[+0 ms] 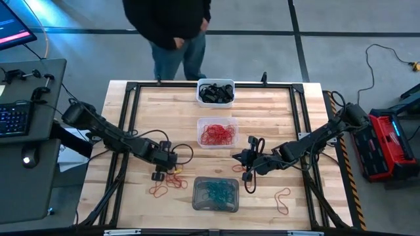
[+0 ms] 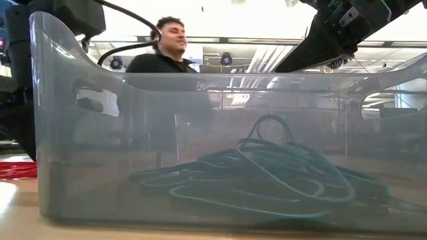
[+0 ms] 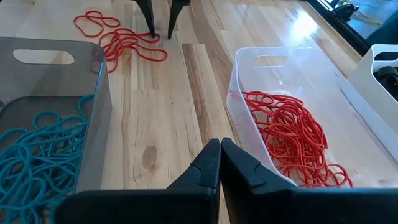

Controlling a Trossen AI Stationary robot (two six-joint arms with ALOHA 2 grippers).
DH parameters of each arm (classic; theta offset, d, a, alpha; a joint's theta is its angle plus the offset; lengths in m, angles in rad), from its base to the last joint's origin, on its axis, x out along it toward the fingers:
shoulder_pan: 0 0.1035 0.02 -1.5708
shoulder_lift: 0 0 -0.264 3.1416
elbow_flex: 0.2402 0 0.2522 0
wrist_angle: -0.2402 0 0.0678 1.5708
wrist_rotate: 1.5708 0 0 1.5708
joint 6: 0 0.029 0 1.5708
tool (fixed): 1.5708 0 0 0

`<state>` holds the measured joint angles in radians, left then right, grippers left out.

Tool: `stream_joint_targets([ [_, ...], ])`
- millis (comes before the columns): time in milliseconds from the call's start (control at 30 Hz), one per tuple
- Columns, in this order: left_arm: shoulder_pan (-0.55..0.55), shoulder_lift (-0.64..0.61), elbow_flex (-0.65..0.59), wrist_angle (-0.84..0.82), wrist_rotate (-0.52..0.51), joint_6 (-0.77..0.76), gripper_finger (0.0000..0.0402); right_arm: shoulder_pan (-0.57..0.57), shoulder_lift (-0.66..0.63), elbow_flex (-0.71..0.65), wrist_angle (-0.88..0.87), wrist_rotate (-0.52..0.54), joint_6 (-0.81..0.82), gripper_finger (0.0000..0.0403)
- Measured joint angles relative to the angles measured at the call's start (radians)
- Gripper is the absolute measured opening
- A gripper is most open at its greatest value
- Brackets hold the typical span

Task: Sort rubber bands into baskets
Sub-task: Put the red rubber band into the transparent bin

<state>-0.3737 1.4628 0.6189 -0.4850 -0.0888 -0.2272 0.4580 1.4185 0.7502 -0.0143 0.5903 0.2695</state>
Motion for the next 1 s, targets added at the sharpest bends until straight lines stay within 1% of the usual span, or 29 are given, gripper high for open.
stream_joint_targets([
  [100,-0.001,0.008,0.002,0.006,0.006,0.003,0.0091,0.0,0.0,0.0,0.0,0.0,0.0,0.0],
  [267,-0.001,0.0,0.003,0.008,0.026,0.003,0.0017,0.0,0.0,0.0,-0.001,0.0,0.0,0.0],
  [300,-0.001,-0.005,0.011,-0.003,0.025,0.002,0.0009,0.0,0.0,0.0,-0.001,0.0,0.0,0.0],
  [433,0.0,-0.03,0.069,-0.081,-0.042,0.002,0.0004,0.0,0.0,0.0,-0.001,0.0,0.0,0.0],
  [633,0.006,-0.069,0.209,-0.233,-0.17,-0.011,0.0001,0.0,0.0,0.0,-0.001,0.0,0.0,0.0],
  [767,0.017,-0.095,0.307,-0.332,-0.261,-0.051,0.0,0.0,0.0,0.0,0.0,0.0,0.002,0.0],
  [900,0.04,-0.112,0.393,-0.337,-0.305,-0.047,0.0,0.0,0.0,0.0,0.0,0.0,0.003,0.0],
  [1000,0.072,-0.11,0.435,-0.292,-0.322,0.013,0.0,0.0,0.0,0.0,0.004,0.0,0.003,0.0],
])
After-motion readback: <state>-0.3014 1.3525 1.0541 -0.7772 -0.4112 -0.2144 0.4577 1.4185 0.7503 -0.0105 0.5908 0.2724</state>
